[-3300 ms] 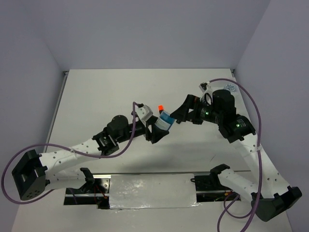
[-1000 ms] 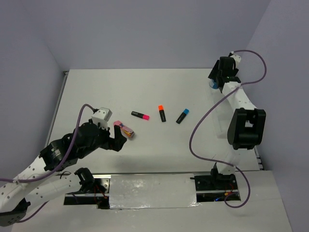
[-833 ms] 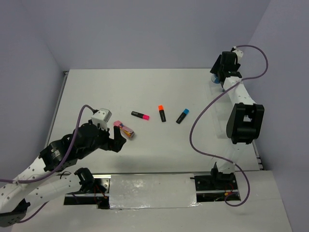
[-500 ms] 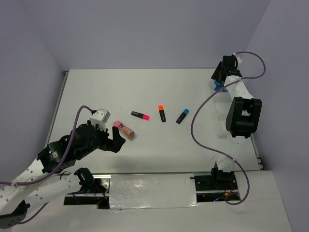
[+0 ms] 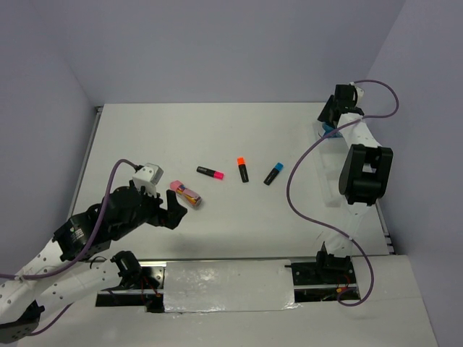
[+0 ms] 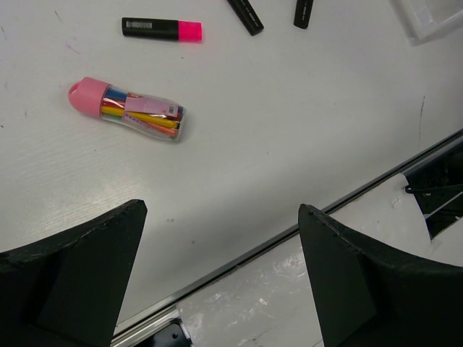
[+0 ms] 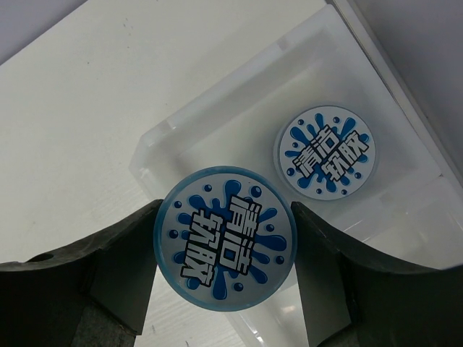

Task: Sort the stationery into containers
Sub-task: Place the stationery in the storage box, then pick up the pen from the center of the board.

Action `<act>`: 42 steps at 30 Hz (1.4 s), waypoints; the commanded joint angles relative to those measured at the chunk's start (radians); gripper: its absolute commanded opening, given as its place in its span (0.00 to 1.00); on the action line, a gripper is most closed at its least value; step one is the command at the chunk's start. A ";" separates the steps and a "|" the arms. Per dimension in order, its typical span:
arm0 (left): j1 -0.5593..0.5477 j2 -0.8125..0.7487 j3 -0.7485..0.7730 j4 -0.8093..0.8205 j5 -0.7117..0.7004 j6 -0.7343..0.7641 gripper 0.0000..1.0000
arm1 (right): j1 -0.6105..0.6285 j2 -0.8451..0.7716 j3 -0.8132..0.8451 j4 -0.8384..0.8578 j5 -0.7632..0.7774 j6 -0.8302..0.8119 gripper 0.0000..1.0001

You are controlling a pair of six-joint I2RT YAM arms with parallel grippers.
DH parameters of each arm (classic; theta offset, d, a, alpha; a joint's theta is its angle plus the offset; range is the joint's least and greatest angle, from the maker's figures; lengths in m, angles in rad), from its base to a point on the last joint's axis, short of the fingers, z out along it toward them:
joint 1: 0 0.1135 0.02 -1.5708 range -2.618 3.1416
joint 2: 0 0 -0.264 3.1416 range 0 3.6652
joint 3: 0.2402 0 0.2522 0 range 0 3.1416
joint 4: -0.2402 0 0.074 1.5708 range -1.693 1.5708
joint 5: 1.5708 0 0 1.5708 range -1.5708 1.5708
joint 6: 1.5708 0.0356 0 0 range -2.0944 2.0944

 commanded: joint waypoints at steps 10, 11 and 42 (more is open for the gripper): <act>0.004 -0.024 -0.004 0.035 -0.001 0.004 0.99 | -0.002 -0.012 0.104 -0.022 0.017 0.001 1.00; 0.004 -0.025 -0.004 0.033 0.000 0.004 0.99 | -0.002 -0.015 0.109 -0.031 0.013 0.000 1.00; 0.080 0.031 0.002 -0.014 -0.356 -0.116 0.99 | 0.565 -0.371 -0.492 -0.193 0.077 0.403 0.77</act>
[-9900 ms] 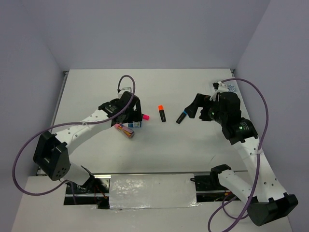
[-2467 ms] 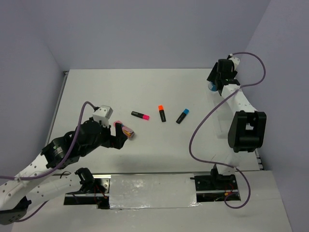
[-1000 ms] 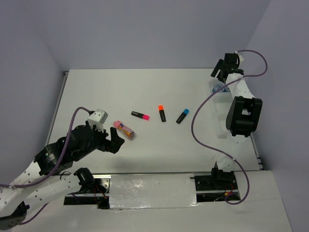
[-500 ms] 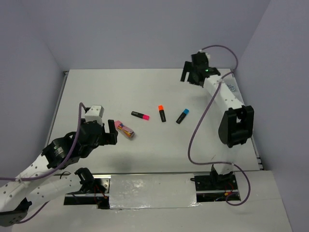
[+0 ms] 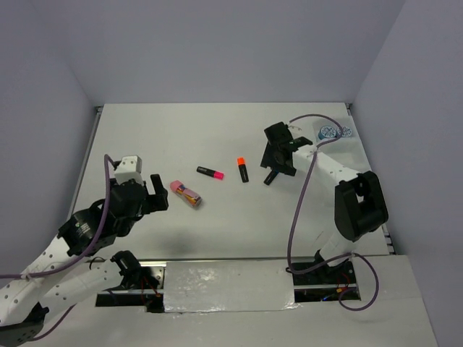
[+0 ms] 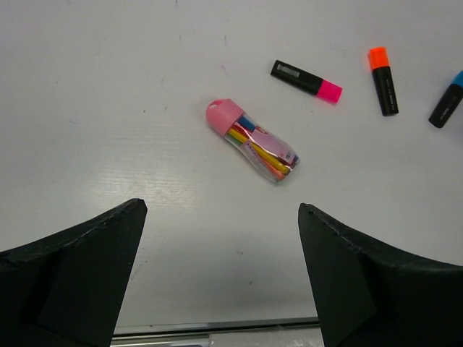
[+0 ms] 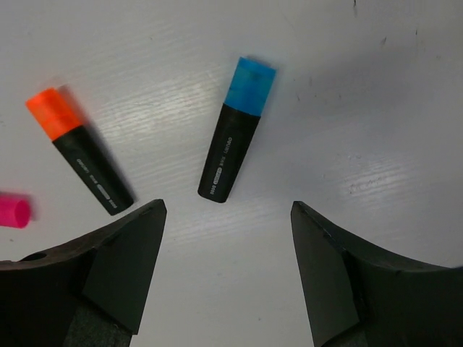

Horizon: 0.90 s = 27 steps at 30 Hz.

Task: Sort the stationery into containers
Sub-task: Pick up the pen from the center of the board.

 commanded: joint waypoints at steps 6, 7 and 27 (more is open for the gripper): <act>-0.025 -0.030 -0.005 0.063 0.034 0.041 0.99 | -0.017 0.150 0.030 0.054 -0.045 0.066 0.77; -0.033 -0.030 -0.006 0.063 0.036 0.041 0.99 | -0.020 0.185 0.046 0.057 -0.054 0.066 0.76; -0.073 -0.061 -0.011 0.075 0.048 0.053 0.99 | -0.104 0.128 0.043 0.091 -0.125 0.069 0.04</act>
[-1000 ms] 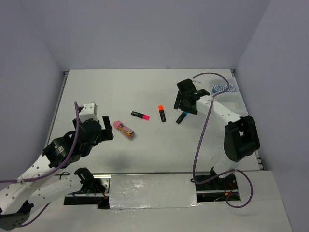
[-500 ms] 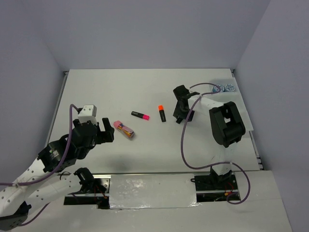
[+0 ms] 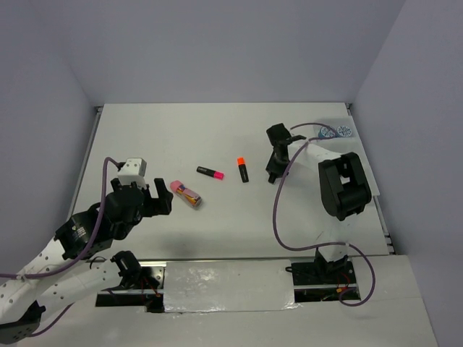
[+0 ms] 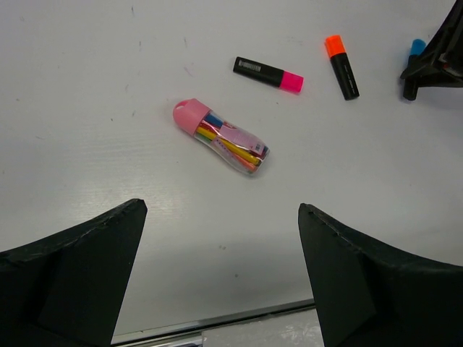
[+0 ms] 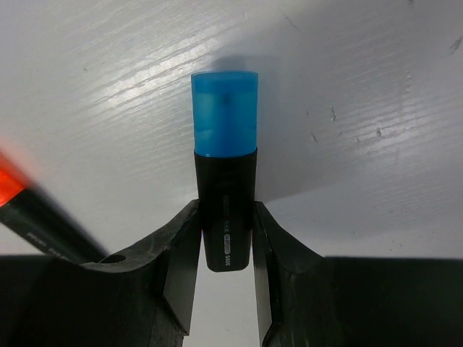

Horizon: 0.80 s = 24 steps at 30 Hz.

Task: Sort the stationery into containers
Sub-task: Pick up the pen from the center of the board, then place the pen in the storage box.

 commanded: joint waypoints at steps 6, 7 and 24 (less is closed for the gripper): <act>-0.019 -0.036 -0.006 0.033 -0.008 0.005 0.99 | -0.216 -0.301 0.005 0.008 0.029 0.067 0.06; -0.020 -0.044 -0.006 0.035 -0.008 0.007 0.99 | -0.248 -0.313 -0.001 0.011 0.032 0.078 0.06; -0.073 -0.087 -0.006 0.022 -0.034 -0.009 0.99 | -0.567 -0.174 0.076 0.014 0.029 0.095 0.28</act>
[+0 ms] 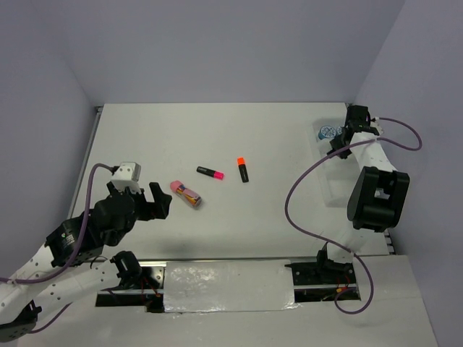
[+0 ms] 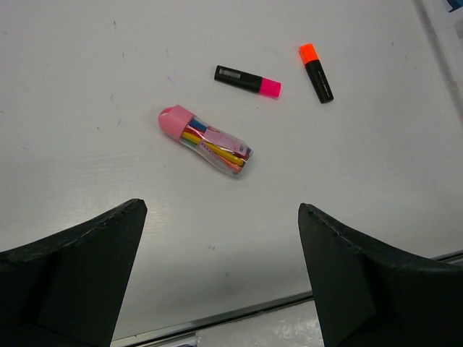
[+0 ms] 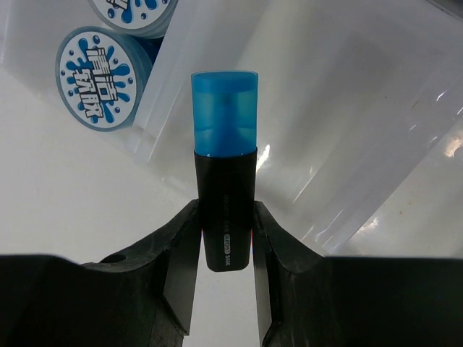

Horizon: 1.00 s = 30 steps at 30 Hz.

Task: Sort the stationery into containers
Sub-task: Place the pen in the storage box.

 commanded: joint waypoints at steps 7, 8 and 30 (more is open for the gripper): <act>-0.007 0.006 -0.003 0.039 0.005 0.013 0.99 | -0.012 0.020 0.066 -0.015 0.046 0.011 0.84; -0.007 0.009 -0.003 0.039 0.008 0.015 0.99 | -0.012 0.020 0.084 -0.021 0.049 0.008 0.85; -0.007 -0.012 0.012 -0.036 -0.108 -0.073 0.99 | 0.798 0.423 0.607 -0.281 0.047 -0.291 0.84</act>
